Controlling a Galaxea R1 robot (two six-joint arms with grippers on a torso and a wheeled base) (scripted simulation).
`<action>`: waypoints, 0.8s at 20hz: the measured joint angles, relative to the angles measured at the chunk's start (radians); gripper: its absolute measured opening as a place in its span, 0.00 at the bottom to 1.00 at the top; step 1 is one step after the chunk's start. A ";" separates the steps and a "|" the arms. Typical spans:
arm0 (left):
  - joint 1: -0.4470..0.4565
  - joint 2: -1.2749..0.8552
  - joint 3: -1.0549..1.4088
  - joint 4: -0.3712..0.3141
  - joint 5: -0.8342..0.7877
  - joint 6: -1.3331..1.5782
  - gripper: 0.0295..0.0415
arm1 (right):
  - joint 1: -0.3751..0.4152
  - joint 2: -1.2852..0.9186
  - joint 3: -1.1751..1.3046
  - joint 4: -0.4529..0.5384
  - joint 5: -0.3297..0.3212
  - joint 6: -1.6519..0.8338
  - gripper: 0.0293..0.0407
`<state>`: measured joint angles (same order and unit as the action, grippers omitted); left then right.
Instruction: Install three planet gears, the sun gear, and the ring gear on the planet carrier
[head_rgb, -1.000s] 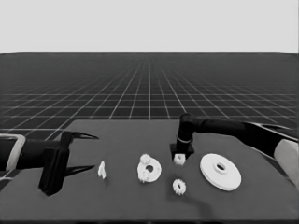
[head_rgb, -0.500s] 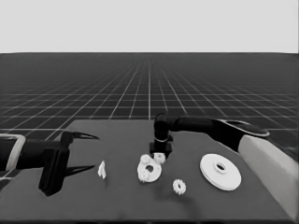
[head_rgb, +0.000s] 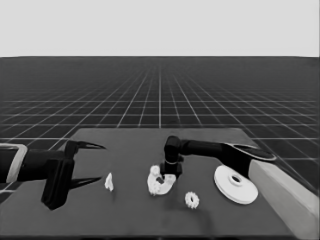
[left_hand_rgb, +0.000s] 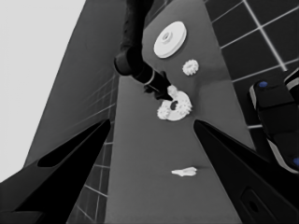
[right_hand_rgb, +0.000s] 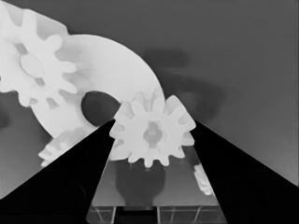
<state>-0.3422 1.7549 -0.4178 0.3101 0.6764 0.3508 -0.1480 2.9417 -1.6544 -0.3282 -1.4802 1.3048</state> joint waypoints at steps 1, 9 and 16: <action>0.000 0.000 0.000 0.000 0.000 0.000 0.75 | 0.000 0.000 0.000 0.000 0.000 0.000 0.45; 0.000 0.000 0.000 0.000 0.000 0.000 0.75 | 0.000 0.000 -0.001 -0.001 0.001 0.000 0.81; 0.000 0.000 0.000 0.000 0.000 0.000 0.75 | 0.149 -0.027 0.100 0.139 -0.052 0.060 0.81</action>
<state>-0.3422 1.7549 -0.4178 0.3101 0.6764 0.3508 0.0009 2.9145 -1.5546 -0.1887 -1.5327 1.3649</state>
